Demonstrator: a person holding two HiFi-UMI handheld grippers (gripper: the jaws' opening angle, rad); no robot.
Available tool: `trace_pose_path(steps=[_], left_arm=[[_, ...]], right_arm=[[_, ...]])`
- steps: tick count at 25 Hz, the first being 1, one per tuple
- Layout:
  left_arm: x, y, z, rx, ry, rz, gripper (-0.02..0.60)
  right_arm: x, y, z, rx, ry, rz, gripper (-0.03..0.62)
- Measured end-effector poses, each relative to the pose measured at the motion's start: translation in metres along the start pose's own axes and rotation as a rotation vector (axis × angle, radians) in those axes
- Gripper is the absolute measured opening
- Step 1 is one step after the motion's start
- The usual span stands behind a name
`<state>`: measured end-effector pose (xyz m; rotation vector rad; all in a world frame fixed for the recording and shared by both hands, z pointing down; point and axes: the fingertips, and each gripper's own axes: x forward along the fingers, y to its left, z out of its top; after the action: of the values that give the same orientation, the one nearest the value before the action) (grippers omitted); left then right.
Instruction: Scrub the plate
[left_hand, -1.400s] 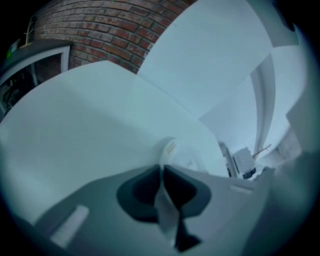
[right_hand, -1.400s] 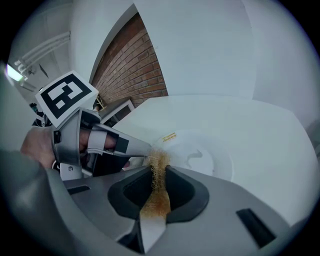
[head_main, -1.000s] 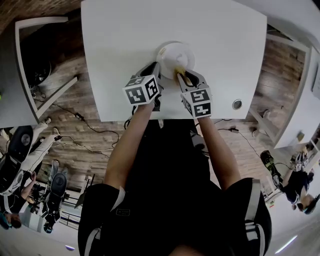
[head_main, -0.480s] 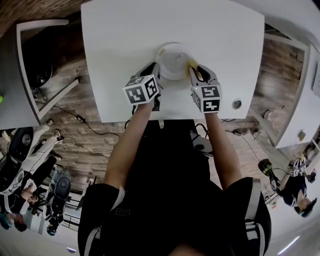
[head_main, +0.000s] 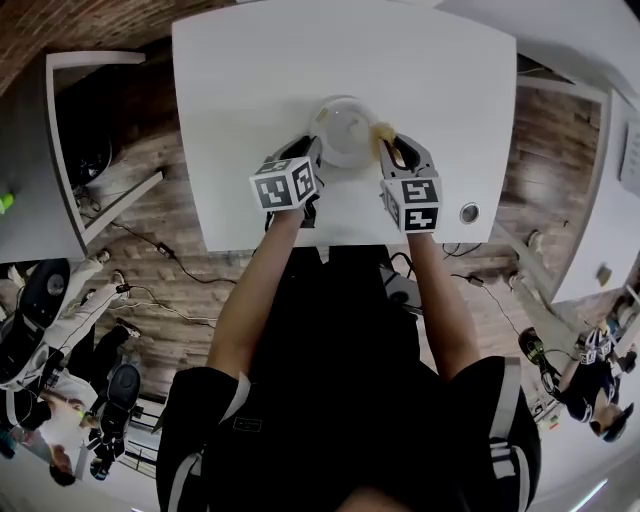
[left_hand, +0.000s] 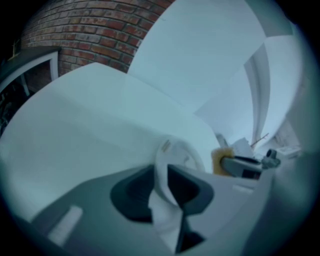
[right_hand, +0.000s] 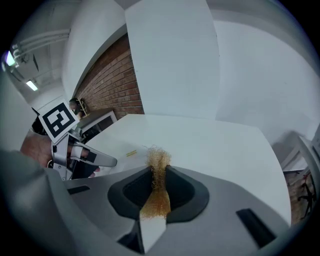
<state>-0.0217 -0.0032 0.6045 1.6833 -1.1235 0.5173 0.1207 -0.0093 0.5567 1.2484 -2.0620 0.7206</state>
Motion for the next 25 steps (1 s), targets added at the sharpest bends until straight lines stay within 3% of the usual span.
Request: trace_pose_path(steps=[5,12,17,21,25], left_arm=[[-0.008,0.0,0.003,-0.002,-0.004,-0.001,0.078],[-0.049,-0.015,0.034,0.047,-0.099,-0.038,0.077],[-0.085,-0.039,0.061,0.134,-0.176,-0.104,0.066],[-0.122,-0.057,0.074,0.202,-0.237,-0.145,0.005],[-0.157,-0.081,0.092,0.286,-0.366,-0.166,0.003]], right_arm=[[-0.017,0.004,0.019,-0.003,-0.055,0.0,0.061],[-0.044,0.018,0.05,-0.002,-0.158,0.014,0.062],[-0.07,0.027,0.079,0.024,-0.254,0.021,0.061],[-0.098,0.041,0.104,0.033,-0.336,0.026,0.061],[-0.125,0.052,0.121,0.028,-0.41,0.026,0.061]])
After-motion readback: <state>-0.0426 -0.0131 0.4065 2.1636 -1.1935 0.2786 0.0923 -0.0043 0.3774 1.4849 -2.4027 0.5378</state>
